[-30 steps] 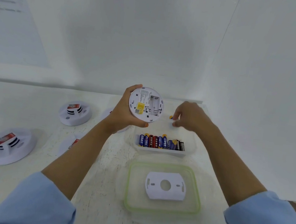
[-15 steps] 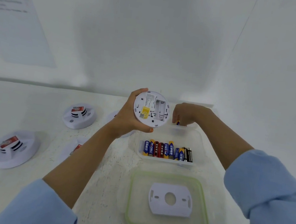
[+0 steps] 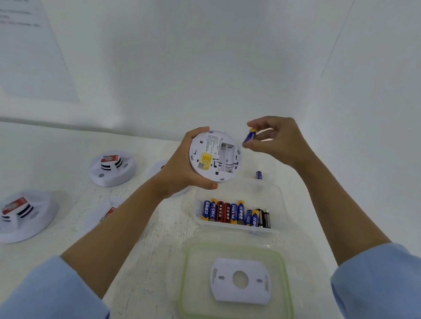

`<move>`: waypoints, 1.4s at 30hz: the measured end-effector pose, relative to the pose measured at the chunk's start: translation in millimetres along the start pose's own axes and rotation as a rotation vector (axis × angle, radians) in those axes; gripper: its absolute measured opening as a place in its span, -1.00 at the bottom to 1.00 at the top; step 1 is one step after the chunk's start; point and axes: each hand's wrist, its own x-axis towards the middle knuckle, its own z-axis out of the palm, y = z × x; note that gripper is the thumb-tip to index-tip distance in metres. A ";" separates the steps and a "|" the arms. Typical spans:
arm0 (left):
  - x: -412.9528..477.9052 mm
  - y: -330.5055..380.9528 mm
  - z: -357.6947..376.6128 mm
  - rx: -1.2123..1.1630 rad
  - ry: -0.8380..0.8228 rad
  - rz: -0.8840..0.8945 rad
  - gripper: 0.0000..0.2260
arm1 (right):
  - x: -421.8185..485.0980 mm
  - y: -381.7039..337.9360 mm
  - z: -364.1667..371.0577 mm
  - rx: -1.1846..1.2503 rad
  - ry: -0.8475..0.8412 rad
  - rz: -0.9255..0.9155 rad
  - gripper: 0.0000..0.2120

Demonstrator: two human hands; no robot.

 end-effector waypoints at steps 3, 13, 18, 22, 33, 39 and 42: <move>-2.3 3.3 1.7 0.007 -0.003 0.012 -0.13 | -13.5 -10.5 5.6 -0.009 -0.023 -0.029 -0.59; -13.6 5.4 6.7 -0.007 -0.028 0.003 -0.11 | -30.2 -19.4 24.2 -0.229 -0.050 -0.133 -0.57; -19.7 4.8 8.6 -0.015 -0.005 0.005 -0.11 | -37.9 -24.2 22.7 -0.551 -0.103 -0.188 -0.70; -21.7 6.1 12.5 -0.048 0.017 0.016 -0.09 | -48.3 -28.8 26.9 -0.645 -0.158 -0.214 -0.73; -14.9 10.1 6.8 -0.032 -0.014 -0.040 -0.12 | -36.6 -2.3 -3.3 -0.441 -0.174 0.011 -0.70; -5.5 10.2 7.5 -0.031 -0.023 -0.048 -0.12 | 13.0 36.6 -1.6 -1.037 -0.444 0.170 -0.53; -3.0 8.4 7.7 -0.026 -0.017 -0.051 -0.12 | 30.7 49.5 6.4 -1.081 -0.544 0.192 -0.54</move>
